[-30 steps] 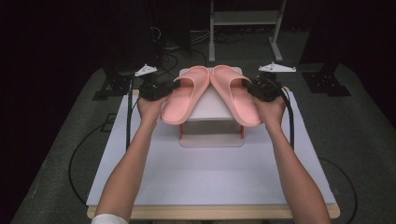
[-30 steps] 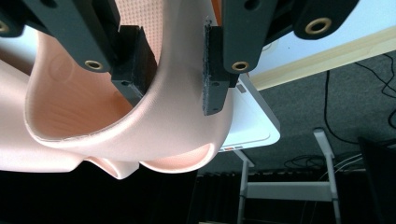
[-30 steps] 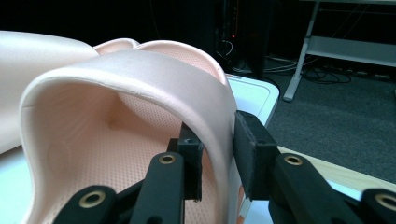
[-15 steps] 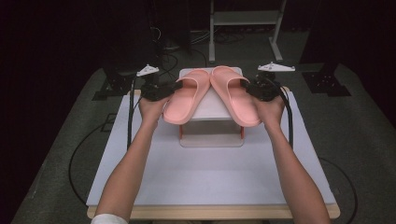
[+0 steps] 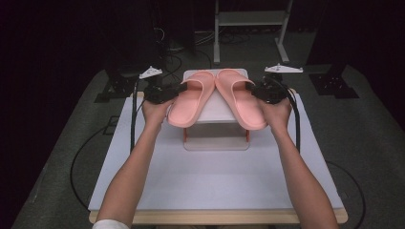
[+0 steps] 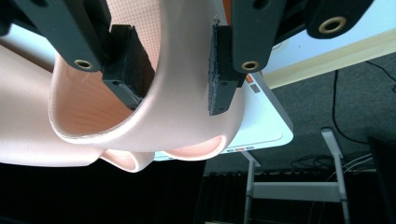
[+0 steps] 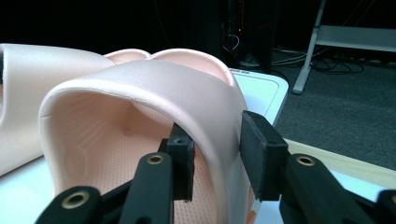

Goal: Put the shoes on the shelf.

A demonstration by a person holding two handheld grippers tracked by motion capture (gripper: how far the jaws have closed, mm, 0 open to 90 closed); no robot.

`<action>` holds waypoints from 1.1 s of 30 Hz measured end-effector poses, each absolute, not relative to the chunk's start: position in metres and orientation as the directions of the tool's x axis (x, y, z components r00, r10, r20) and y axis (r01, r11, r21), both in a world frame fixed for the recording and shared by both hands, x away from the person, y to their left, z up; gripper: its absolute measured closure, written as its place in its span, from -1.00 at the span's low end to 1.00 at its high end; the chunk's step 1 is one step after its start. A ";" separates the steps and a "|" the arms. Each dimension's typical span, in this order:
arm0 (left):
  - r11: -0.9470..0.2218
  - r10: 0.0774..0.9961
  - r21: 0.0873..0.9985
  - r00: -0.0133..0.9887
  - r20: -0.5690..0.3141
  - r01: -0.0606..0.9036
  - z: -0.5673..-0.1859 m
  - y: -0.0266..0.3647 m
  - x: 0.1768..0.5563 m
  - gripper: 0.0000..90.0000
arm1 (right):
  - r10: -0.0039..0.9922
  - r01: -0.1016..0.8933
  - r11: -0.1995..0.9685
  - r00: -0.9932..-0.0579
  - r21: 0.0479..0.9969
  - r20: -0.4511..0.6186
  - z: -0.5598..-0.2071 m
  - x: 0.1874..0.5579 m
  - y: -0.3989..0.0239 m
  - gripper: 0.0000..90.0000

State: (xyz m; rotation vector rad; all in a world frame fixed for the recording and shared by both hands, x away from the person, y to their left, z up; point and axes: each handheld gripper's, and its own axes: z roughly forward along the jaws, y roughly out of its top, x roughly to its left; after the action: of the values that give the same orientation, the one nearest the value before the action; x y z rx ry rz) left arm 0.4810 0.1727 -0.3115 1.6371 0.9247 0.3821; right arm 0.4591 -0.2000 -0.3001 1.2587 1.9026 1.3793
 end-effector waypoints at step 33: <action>-0.010 0.711 0.933 0.659 -0.247 0.360 -0.308 0.162 0.481 0.32 | 0.863 0.416 0.067 -0.480 0.907 0.156 -0.298 0.457 -0.189 0.34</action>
State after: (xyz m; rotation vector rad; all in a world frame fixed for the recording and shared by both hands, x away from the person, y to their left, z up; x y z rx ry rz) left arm 0.4810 0.1619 -0.3082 1.6179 0.8975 0.3465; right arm 0.4565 -0.1894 -0.2979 1.2701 1.9240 1.3963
